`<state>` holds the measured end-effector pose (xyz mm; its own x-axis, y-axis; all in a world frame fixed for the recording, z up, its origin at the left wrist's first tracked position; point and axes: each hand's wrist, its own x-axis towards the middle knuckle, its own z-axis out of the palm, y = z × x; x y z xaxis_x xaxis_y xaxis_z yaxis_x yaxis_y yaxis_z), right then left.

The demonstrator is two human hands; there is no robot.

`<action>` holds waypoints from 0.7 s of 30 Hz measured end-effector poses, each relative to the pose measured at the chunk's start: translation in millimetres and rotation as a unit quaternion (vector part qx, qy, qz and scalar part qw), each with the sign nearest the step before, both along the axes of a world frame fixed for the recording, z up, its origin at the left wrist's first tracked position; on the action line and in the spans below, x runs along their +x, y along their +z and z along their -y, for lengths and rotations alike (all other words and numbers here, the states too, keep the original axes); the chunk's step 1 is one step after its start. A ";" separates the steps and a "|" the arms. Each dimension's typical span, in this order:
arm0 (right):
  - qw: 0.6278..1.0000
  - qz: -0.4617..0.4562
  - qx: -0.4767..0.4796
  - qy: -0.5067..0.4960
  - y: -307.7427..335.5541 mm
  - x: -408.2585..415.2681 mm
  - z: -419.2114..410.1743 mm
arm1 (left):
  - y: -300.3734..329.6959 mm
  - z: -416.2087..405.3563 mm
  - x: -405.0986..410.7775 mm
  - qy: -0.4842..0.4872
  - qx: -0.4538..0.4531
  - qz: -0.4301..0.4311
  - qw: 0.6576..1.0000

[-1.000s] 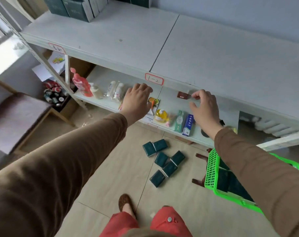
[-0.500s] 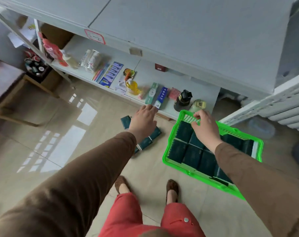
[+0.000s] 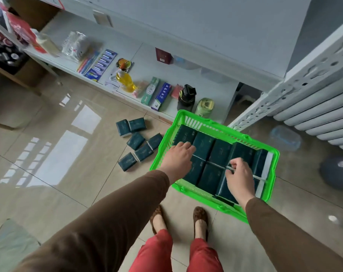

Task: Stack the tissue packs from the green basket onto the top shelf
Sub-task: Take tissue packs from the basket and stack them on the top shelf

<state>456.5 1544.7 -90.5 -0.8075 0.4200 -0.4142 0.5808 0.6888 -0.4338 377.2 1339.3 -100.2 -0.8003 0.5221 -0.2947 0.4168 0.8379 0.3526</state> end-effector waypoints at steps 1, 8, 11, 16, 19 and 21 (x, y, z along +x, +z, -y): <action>1.000 0.003 0.002 -0.014 -5.6 7.6 -9.1 | -6.1 -14.7 2.5 -0.007 0.002 0.003 1.000; 0.990 0.078 -0.050 -0.104 -48.0 43.0 -38.9 | -47.5 -132.7 -7.4 -0.047 0.031 0.059 0.997; 0.987 0.114 -0.043 -0.101 -66.2 50.4 -34.4 | -68.7 -173.7 -13.8 0.012 0.050 0.120 0.991; 0.982 0.120 -0.052 -0.138 -88.9 54.3 -17.0 | -102.8 -211.7 -20.1 0.033 0.030 0.164 0.985; 0.978 0.125 -0.053 -0.156 -99.2 54.6 -10.5 | -117.3 -221.2 -20.0 0.057 0.049 0.181 0.981; 0.973 0.113 -0.074 -0.187 -103.5 55.6 -7.7 | -124.1 -224.6 -18.5 0.078 0.067 0.196 0.975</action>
<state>512.2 1552.4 -194.1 -0.4912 0.5893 -0.6415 0.8708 0.3502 -0.3451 358.8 1563.9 -224.3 -0.7126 0.4573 -0.5320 0.0979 0.8158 0.5701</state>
